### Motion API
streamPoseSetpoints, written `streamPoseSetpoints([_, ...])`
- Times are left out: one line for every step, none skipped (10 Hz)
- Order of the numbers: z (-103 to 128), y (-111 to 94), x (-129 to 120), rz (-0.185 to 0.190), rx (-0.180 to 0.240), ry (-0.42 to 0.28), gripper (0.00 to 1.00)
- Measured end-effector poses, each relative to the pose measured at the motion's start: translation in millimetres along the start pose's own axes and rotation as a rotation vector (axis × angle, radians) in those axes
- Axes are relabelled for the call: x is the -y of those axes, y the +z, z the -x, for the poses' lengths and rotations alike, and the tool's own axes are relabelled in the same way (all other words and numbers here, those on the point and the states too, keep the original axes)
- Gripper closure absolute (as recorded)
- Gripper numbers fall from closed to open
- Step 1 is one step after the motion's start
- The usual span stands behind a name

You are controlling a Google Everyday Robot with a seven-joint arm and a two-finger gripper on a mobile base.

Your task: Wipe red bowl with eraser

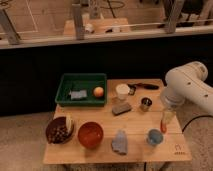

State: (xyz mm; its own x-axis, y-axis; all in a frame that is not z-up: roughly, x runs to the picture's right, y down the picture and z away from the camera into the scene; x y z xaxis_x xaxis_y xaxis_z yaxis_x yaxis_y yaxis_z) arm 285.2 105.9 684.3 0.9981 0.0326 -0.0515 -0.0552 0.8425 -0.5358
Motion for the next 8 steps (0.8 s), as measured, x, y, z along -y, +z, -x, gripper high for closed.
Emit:
streamPoseSetpoints([0.0,0.0,0.0,0.000,0.000,0.000,0.20])
streamPoseSetpoints([0.0,0.0,0.0,0.000,0.000,0.000,0.20])
streamPoseSetpoints([0.0,0.0,0.0,0.000,0.000,0.000,0.20])
streamPoseSetpoints([-0.1,0.1,-0.1,0.000,0.000,0.000,0.20])
streamPoseSetpoints([0.0,0.0,0.0,0.000,0.000,0.000,0.20])
streamPoseSetpoints([0.0,-0.1,0.0,0.000,0.000,0.000,0.20])
streamPoseSetpoints([0.0,-0.1,0.0,0.000,0.000,0.000,0.20])
streamPoseSetpoints([0.0,-0.1,0.0,0.000,0.000,0.000,0.20])
